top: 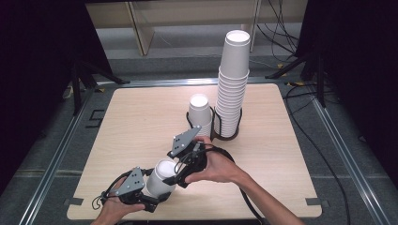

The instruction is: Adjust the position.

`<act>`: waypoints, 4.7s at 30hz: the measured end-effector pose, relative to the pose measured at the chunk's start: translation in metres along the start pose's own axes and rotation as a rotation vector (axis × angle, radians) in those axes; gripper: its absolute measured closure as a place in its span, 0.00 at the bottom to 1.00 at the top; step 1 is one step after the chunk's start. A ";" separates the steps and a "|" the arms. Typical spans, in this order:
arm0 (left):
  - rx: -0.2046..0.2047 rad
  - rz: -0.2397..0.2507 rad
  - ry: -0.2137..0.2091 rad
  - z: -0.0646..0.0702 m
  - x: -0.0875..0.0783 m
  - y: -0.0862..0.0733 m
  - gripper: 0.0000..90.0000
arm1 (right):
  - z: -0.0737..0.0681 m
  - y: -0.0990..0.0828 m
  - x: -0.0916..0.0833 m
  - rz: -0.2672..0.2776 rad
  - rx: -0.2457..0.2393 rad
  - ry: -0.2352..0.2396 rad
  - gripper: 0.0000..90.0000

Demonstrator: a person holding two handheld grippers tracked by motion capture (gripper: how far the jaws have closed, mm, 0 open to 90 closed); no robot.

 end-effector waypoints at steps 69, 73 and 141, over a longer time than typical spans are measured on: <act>-0.083 0.180 -0.033 -0.010 -0.015 0.009 0.16 | 0.021 -0.016 -0.038 0.230 -0.007 -0.020 0.26; -0.106 0.189 -0.028 -0.011 -0.015 0.009 0.16 | 0.025 -0.026 -0.041 0.277 0.026 -0.014 0.26; -0.018 0.219 -0.052 0.000 -0.013 0.015 0.06 | 0.009 -0.042 0.009 0.359 0.063 0.183 0.26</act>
Point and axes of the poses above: each handheld gripper's, and its own axes: x roughly forward along the jaws, y roughly out of its top, z roughly to its right, the point moved 5 cm from there along x, roughly forward along the jaws, and after that the axes turned 6 degrees about -z, right-handed, at the moved point
